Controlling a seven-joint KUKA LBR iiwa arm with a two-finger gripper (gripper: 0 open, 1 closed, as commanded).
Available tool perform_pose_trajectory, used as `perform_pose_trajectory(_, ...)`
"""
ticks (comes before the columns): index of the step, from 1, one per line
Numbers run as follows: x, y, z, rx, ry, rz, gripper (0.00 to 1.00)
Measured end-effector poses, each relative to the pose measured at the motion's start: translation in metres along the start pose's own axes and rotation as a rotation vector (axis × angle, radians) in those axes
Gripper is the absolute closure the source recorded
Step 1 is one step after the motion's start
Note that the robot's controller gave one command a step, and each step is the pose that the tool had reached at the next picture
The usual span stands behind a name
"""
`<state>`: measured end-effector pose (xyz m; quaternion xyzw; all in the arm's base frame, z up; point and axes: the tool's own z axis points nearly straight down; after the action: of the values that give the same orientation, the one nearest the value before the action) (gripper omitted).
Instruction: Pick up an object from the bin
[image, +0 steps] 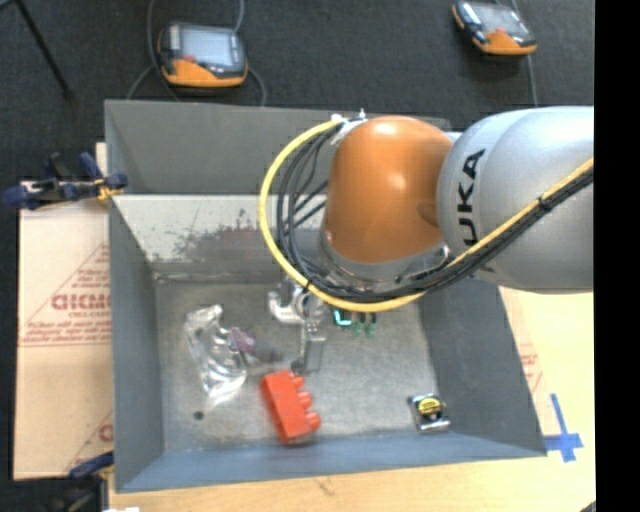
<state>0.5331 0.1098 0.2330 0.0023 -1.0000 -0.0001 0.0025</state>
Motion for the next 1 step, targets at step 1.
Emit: perform_pose_trajectory(1, -0.0163, 0.0289, 0.1487, 0.000, -0.001, 0.169, 0.00)
